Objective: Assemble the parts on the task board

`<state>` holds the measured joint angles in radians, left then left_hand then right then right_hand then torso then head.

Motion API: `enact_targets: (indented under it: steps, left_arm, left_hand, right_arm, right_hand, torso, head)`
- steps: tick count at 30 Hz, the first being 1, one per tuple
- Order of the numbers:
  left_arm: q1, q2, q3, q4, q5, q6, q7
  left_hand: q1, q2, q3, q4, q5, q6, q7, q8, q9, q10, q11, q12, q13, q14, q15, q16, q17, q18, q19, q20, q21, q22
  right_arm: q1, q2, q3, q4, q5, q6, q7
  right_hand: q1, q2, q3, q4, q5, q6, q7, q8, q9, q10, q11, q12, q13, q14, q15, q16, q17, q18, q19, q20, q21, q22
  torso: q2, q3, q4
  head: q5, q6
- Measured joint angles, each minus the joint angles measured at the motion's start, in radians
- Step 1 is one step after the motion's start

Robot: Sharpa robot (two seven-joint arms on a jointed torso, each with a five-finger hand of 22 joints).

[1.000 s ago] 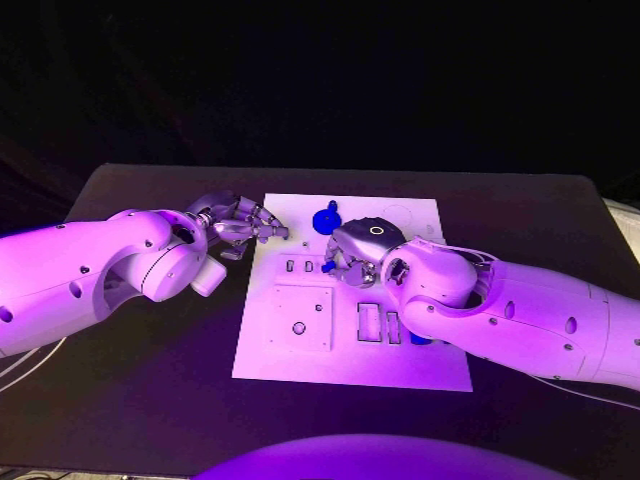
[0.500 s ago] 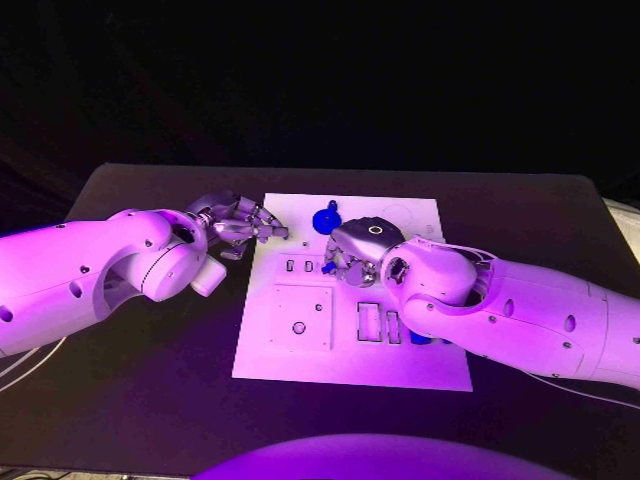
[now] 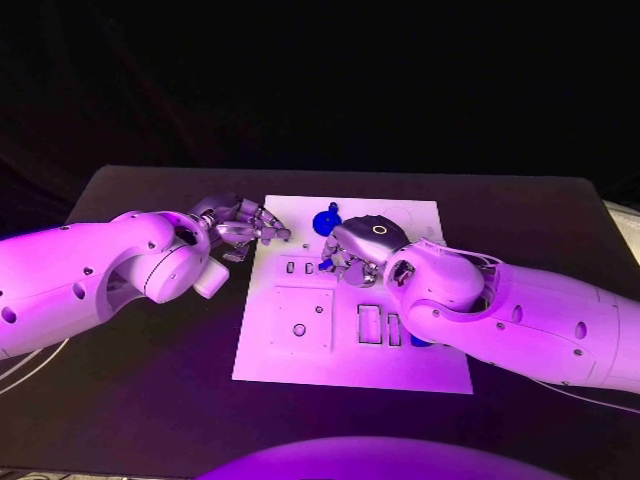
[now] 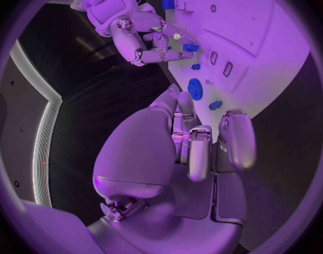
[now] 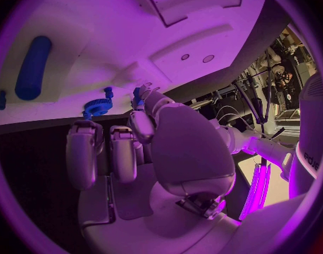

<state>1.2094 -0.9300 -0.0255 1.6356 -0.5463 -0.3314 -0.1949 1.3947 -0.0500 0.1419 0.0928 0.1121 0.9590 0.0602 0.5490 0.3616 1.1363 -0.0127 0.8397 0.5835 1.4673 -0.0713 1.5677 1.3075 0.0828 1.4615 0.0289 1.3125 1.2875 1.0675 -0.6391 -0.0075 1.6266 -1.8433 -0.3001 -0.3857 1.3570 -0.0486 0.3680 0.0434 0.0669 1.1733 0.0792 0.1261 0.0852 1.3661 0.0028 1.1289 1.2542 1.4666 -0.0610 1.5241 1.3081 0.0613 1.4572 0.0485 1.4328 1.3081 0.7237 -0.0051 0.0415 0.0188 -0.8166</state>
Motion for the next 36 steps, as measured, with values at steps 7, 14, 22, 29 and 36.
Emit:
enact_targets:
  steps: [7, 14, 22, 29, 36]
  left_arm:
    - [-0.002, 0.016, -0.002, 0.000, 0.004, 0.002, 0.001]
    - [-0.004, 0.034, -0.005, 0.006, -0.001, 0.008, -0.003]
    - [-0.005, 0.053, -0.006, 0.009, -0.021, 0.016, -0.018]
    - [-0.005, 0.062, -0.007, 0.009, -0.042, 0.026, -0.033]
    - [-0.005, 0.066, -0.007, 0.009, -0.061, 0.040, -0.045]
  left_hand:
    - [-0.022, -0.022, -0.017, 0.016, 0.000, 0.000, 0.000, 0.002, -0.003, 0.002, 0.002, 0.000, 0.000, 0.000, 0.000, 0.000, 0.000, 0.000, 0.000, 0.000, -0.002, 0.000]
    - [-0.069, -0.041, -0.057, 0.039, 0.000, 0.000, 0.000, 0.014, -0.002, 0.015, 0.000, 0.015, 0.001, 0.000, 0.000, 0.000, 0.000, 0.000, 0.000, 0.000, -0.002, 0.010]
    - [-0.086, -0.046, -0.093, 0.057, 0.000, 0.006, -0.006, 0.026, -0.002, 0.043, -0.004, 0.055, 0.043, 0.000, 0.000, 0.000, 0.000, 0.000, 0.000, 0.000, 0.017, 0.021]
    - [-0.086, -0.046, -0.103, 0.053, 0.000, 0.009, -0.009, 0.035, -0.002, 0.060, -0.006, 0.075, 0.069, -0.003, -0.003, 0.000, 0.000, 0.000, 0.000, 0.000, 0.018, 0.021]
    - [-0.055, -0.042, -0.114, 0.042, 0.000, 0.013, -0.013, 0.039, -0.004, 0.065, -0.011, 0.086, 0.085, 0.000, -0.007, 0.000, 0.000, 0.000, 0.000, 0.000, 0.023, 0.021]
  right_arm:
    - [0.002, -0.020, 0.012, 0.038, 0.000, -0.021, -0.003]
    - [0.004, -0.032, 0.020, 0.067, -0.001, -0.028, -0.009]
    - [0.004, -0.033, 0.022, 0.077, 0.001, -0.034, -0.015]
    - [0.004, -0.034, 0.023, 0.080, 0.001, -0.036, -0.020]
    - [0.004, -0.035, 0.023, 0.082, 0.001, -0.038, -0.025]
  right_hand:
    - [0.000, 0.000, -0.001, -0.001, 0.004, 0.003, 0.003, 0.000, 0.000, 0.000, 0.000, 0.000, 0.000, 0.000, 0.000, 0.000, 0.000, 0.000, 0.000, 0.000, 0.000, 0.000]
    - [0.000, 0.000, -0.001, -0.001, 0.005, 0.003, 0.003, 0.000, 0.000, 0.000, 0.000, 0.000, -0.002, 0.000, 0.000, 0.000, 0.000, 0.000, 0.000, 0.000, 0.000, 0.000]
    - [0.000, 0.000, -0.001, -0.001, 0.005, 0.002, 0.002, -0.002, 0.000, 0.000, 0.000, 0.000, -0.003, 0.000, 0.000, 0.000, 0.000, 0.000, 0.000, 0.000, 0.000, 0.000]
    - [0.000, 0.000, -0.002, -0.002, 0.005, 0.002, 0.002, 0.000, 0.000, 0.000, 0.000, 0.000, -0.005, 0.000, 0.000, 0.000, 0.000, 0.000, 0.000, 0.000, 0.000, 0.000]
    - [0.000, 0.000, -0.002, -0.002, 0.005, 0.002, 0.002, 0.002, 0.000, 0.000, 0.000, -0.004, -0.007, 0.000, 0.000, 0.000, 0.000, 0.000, 0.000, 0.000, 0.000, 0.000]
  torso:
    - [0.000, 0.0000, -0.0007]
    - [0.000, 0.0003, -0.0007]
    - [0.000, 0.0010, -0.0003]
    - [0.001, 0.0010, 0.0002]
    - [0.001, 0.0003, 0.0007]
  head:
    - [-0.001, 0.004]
    - [-0.001, 0.009]
    - [0.000, 0.014]
    - [-0.001, 0.015]
    - [-0.002, 0.013]
